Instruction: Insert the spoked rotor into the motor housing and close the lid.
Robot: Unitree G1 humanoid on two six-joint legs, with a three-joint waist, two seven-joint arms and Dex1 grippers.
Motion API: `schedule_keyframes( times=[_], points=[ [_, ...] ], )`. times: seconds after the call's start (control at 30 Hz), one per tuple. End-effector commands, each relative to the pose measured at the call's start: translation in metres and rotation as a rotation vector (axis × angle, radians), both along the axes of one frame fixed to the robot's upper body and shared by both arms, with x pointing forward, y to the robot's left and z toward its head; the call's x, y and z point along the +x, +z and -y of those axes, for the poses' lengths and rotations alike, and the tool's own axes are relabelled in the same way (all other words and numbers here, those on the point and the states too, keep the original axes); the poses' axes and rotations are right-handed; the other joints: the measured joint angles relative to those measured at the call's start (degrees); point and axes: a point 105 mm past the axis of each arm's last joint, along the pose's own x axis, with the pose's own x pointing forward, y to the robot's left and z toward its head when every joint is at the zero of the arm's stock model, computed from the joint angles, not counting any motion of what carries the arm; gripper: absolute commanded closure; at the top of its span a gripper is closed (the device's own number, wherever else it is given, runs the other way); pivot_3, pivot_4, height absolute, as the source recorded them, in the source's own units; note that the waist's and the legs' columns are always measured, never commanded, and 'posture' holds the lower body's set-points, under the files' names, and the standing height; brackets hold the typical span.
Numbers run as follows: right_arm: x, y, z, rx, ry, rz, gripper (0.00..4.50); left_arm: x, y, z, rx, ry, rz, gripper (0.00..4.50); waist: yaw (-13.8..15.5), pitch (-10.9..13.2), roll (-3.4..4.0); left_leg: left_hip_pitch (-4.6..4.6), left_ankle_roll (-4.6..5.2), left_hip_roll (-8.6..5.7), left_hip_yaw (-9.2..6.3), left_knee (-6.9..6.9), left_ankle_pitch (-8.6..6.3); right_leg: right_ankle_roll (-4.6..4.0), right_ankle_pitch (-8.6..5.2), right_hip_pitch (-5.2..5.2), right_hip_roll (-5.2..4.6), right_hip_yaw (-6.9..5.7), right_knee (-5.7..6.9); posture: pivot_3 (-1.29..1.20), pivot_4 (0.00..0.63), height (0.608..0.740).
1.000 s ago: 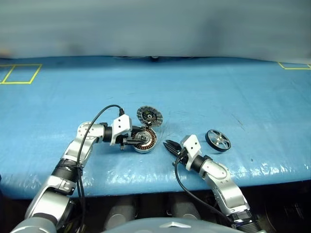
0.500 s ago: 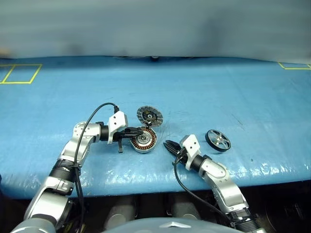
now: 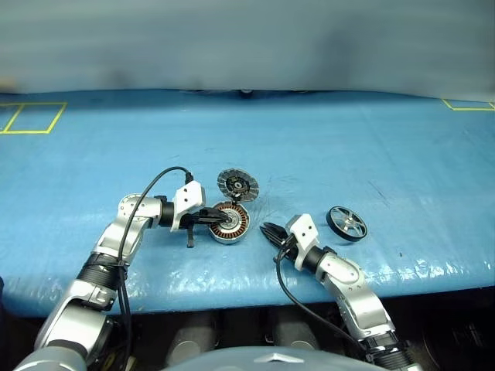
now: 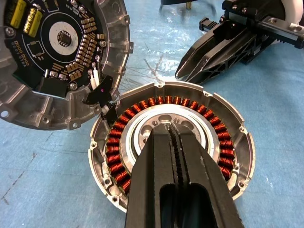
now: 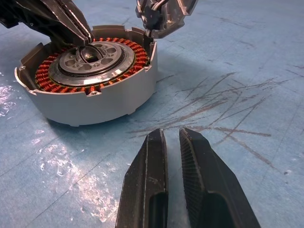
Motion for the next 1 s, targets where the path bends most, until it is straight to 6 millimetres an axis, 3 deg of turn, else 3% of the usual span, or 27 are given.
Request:
schedule_keyframes(
  times=[0.03,0.33,0.57,1.0],
  points=[
    [0.0,0.012,-0.005,0.022,0.011,0.042,3.93,-0.002,-0.004,-0.004,0.054,-0.006,-0.004,4.45,0.0,0.0,0.0,0.0,0.0,0.0,0.0,0.0,0.0,0.0,0.0,0.0,0.0,0.0,0.0,0.0,0.15,0.74],
    [0.002,0.017,-0.004,0.043,0.013,0.058,3.93,-0.003,-0.005,-0.005,0.058,0.002,-0.015,4.45,0.0,0.0,0.0,0.0,0.0,0.0,-0.01,0.0,0.0,0.0,0.0,-0.01,0.0,-0.01,0.0,0.0,0.15,0.74],
    [0.001,0.017,-0.005,0.044,0.019,0.06,3.93,-0.001,0.017,0.003,-0.111,0.014,-0.023,4.45,0.0,0.0,-0.01,-0.01,0.0,0.0,-0.01,0.0,0.0,0.0,0.0,-0.01,0.0,0.0,0.0,0.0,0.15,0.74],
    [0.002,0.013,-0.003,0.038,0.015,0.055,3.93,0.0,0.008,0.013,-0.068,-0.02,-0.039,4.45,0.0,0.0,0.0,-0.01,0.0,0.0,-0.01,0.0,0.0,0.0,0.0,0.0,0.0,0.0,0.0,0.0,0.15,0.74]
  ],
)
